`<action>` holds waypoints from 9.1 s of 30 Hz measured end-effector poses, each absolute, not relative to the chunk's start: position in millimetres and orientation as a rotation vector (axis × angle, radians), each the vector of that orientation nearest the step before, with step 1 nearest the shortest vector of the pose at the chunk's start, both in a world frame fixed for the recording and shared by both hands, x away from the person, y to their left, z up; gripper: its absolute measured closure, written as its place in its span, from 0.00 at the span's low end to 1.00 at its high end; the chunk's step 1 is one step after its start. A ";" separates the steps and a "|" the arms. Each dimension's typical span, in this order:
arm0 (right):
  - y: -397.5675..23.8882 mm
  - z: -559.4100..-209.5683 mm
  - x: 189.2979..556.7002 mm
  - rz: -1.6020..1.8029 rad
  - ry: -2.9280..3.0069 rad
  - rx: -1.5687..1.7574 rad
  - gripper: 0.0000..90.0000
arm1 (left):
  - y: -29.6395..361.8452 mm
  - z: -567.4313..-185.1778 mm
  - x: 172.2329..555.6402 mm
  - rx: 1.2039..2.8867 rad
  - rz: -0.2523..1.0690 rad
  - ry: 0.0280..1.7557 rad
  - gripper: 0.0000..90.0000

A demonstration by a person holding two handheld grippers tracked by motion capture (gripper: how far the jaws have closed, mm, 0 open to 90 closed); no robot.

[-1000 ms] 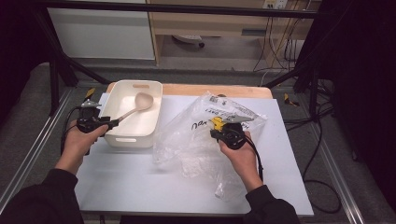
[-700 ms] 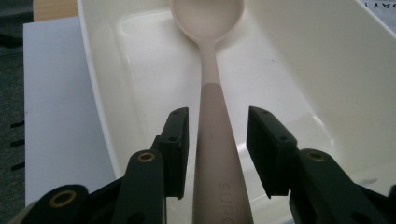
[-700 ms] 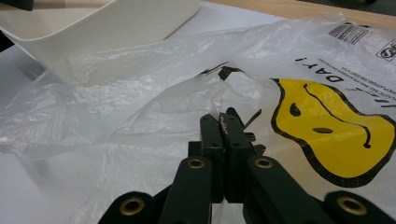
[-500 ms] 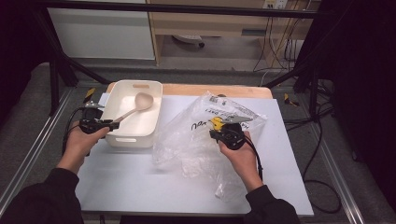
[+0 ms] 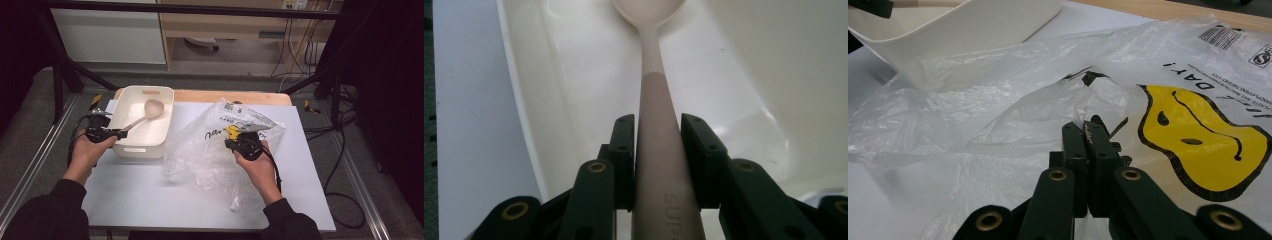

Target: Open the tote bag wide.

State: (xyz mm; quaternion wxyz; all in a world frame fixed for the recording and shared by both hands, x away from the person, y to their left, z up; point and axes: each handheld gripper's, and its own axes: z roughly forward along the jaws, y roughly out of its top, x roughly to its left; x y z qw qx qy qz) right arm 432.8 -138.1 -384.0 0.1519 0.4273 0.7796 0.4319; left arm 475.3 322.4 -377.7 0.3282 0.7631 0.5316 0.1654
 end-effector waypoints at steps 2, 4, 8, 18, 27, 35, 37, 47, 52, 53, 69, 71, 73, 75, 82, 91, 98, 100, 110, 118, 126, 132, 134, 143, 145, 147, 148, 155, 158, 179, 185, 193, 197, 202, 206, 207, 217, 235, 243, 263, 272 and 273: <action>-138.5 -384.0 433.0 1.240 2.238 1.223 1.00 | 320.7 -377.3 474.2 2.002 0.446 1.385 0.76; -138.8 -383.9 433.1 1.240 2.237 1.222 1.00 | 319.9 -376.9 473.4 1.998 0.448 1.384 0.76; -139.0 -384.2 433.3 1.239 2.237 1.224 1.00 | 318.3 -372.1 470.5 1.990 0.474 1.369 0.76; -139.9 -384.1 433.7 1.240 2.237 1.228 1.00 | 320.7 -363.6 461.4 1.960 0.510 1.344 0.76; -138.6 -384.6 433.6 1.243 2.253 1.219 1.00 | 315.8 -346.0 435.1 1.925 0.531 1.255 0.76; -137.5 -382.6 433.6 1.251 2.249 1.226 1.00 | 301.3 -326.9 400.5 1.917 0.513 1.151 0.76; -136.8 -381.8 434.0 1.252 2.243 1.227 1.00 | 300.2 -325.3 397.1 1.917 0.512 1.137 0.76; -119.3 -342.6 440.9 1.256 2.207 1.201 1.00 | 291.9 -313.8 370.2 1.907 0.487 1.056 0.76; -115.6 -329.5 445.6 1.249 2.194 1.202 1.00 | 288.5 -311.1 361.9 1.915 0.475 1.034 0.76; -115.1 -329.5 447.0 1.245 2.197 1.203 1.00 | 287.5 -310.3 360.3 1.917 0.472 1.028 0.76; -112.1 -341.7 461.5 1.236 2.250 1.255 1.00 | 271.0 -299.6 336.9 1.936 0.403 0.953 0.76; -109.9 -342.3 462.6 1.219 2.260 1.253 1.00 | 268.6 -300.6 332.8 1.945 0.397 0.944 0.76; -107.7 -343.2 464.1 1.206 2.269 1.251 1.00 | 267.3 -301.5 328.2 1.950 0.394 0.934 0.76; -106.8 -344.5 466.3 1.201 2.278 1.257 1.00 | 267.6 -302.1 323.7 1.947 0.374 0.921 0.76; -106.6 -349.2 474.0 1.213 2.304 1.281 1.00 | 266.6 -299.6 303.0 1.963 0.350 0.893 0.76; -104.0 -356.4 480.7 1.193 2.311 1.302 1.00 | 245.2 -317.0 287.5 2.042 0.306 0.843 0.76; -104.0 -354.3 478.8 1.206 2.307 1.291 1.00 | 229.8 -334.5 290.3 2.072 0.264 0.839 0.76; -104.2 -352.8 477.8 1.212 2.303 1.291 1.00 | 225.9 -339.4 292.8 2.079 0.253 0.842 0.76; -106.3 -347.7 473.4 1.224 2.294 1.280 1.00 | 202.3 -356.0 306.2 2.091 0.240 0.840 0.76; -109.1 -342.0 468.2 1.223 2.281 1.265 1.00 | 181.9 -364.3 315.9 2.120 0.250 0.825 0.76; -111.8 -339.2 466.6 1.230 2.276 1.261 1.00 | 173.8 -367.1 322.8 2.119 0.258 0.823 0.76; -110.3 -338.2 465.0 1.236 2.274 1.253 1.00 | 166.5 -367.4 329.8 2.108 0.281 0.821 0.76; -109.9 -337.8 464.5 1.246 2.271 1.251 1.00 | 162.7 -367.4 333.6 2.102 0.286 0.815 0.76; -114.0 -333.9 463.1 1.257 2.256 1.244 1.00 | 142.1 -371.5 351.1 2.090 0.315 0.826 0.76; -114.6 -332.8 462.5 1.262 2.254 1.246 1.00 | 138.5 -373.1 353.3 2.094 0.330 0.824 0.76; -115.2 -331.1 461.6 1.261 2.252 1.247 1.00 | 135.7 -375.6 355.8 2.093 0.333 0.832 0.76; -115.6 -330.1 461.2 1.265 2.249 1.244 1.00 | 134.8 -376.7 357.0 2.096 0.334 0.832 0.76; -120.1 -317.5 457.4 1.279 2.223 1.228 1.00 | 129.7 -383.6 362.0 2.102 0.348 0.840 0.76; -122.9 -310.7 455.8 1.295 2.208 1.225 1.00 | 127.9 -385.1 363.7 2.104 0.363 0.836 0.76; -115.9 -307.5 453.6 1.288 2.221 1.207 1.00 | 109.2 -383.8 370.4 2.092 0.432 0.810 0.76; -114.7 -306.7 452.4 1.293 2.222 1.199 1.00 | 91.3 -388.4 376.6 2.088 0.454 0.804 0.76; -118.8 -305.8 451.3 1.295 2.219 1.203 1.00 | 76.5 -404.4 388.2 2.059 0.455 0.841 0.76; -118.7 -306.0 451.3 1.293 2.222 1.199 1.00 | 70.3 -408.3 388.4 2.061 0.466 0.833 0.76; -116.8 -306.3 451.8 1.302 2.223 1.200 1.00 | 59.9 -410.2 387.0 2.080 0.482 0.805 0.76; -114.7 -305.7 451.2 1.310 2.222 1.194 1.00 | 51.5 -414.7 387.2 2.096 0.484 0.796 0.76; -114.6 -305.4 451.2 1.314 2.219 1.192 1.00 | 50.3 -415.4 387.2 2.095 0.490 0.793 0.76; -118.1 -300.9 452.4 1.337 2.207 1.192 1.00 | 44.0 -419.2 398.6 2.044 0.521 0.802 0.76; -122.9 -298.4 448.7 1.332 2.211 1.184 1.00 | 21.9 -433.6 419.7 2.016 0.532 0.796 0.76; -129.1 -297.5 445.4 1.333 2.197 1.190 1.00 | 19.9 -430.9 426.7 1.960 0.552 0.811 0.76; -131.9 -301.5 444.0 1.307 2.211 1.191 1.00 | 9.9 -456.5 443.4 2.063 0.531 0.850 0.76; -134.7 -300.7 442.7 1.316 2.208 1.192 1.00 | 4.3 -457.5 446.2 2.098 0.501 0.887 0.76; -134.8 -300.9 443.1 1.312 2.210 1.195 1.00 | 4.9 -457.3 445.8 2.099 0.491 0.898 0.73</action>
